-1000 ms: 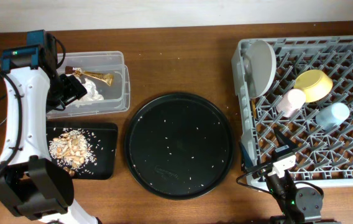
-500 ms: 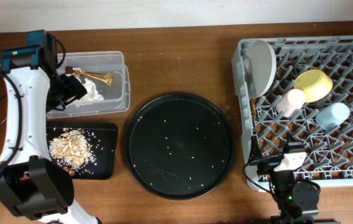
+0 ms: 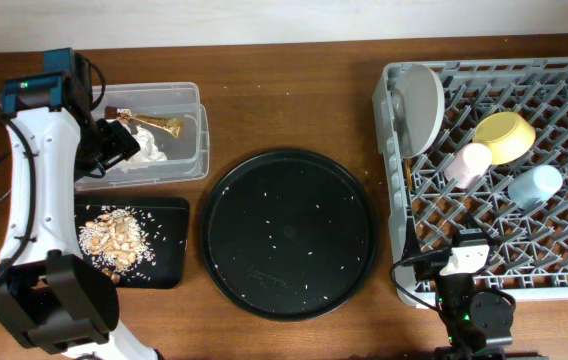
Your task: Sort waste into correct bins and load items into the dishwasher rack
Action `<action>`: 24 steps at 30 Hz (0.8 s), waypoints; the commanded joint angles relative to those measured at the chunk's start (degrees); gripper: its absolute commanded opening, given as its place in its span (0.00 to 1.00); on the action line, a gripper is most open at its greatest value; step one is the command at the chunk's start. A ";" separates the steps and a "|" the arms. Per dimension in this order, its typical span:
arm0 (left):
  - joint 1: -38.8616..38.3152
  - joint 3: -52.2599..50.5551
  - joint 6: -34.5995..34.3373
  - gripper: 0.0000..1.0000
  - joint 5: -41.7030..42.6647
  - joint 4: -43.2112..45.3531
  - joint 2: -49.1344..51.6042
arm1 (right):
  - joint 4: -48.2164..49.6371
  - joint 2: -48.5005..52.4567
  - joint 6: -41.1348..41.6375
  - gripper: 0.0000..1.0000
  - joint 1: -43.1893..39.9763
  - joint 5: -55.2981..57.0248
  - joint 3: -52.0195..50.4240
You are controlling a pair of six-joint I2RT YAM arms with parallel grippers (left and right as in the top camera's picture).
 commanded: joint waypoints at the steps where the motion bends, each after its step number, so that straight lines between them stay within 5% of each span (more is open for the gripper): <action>1: -0.11 0.31 -0.13 0.99 -0.44 -0.04 -0.87 | -0.22 -0.48 -0.55 0.98 -0.26 0.87 -0.46; 19: -0.52 0.24 -0.13 0.99 1.07 -3.69 -1.77 | -0.20 -0.48 -0.55 0.98 -0.26 0.87 -0.46; 24: -6.97 -5.42 -0.09 0.99 -1.90 -3.10 -6.29 | -0.20 -0.48 -0.55 0.98 -0.26 0.87 -0.46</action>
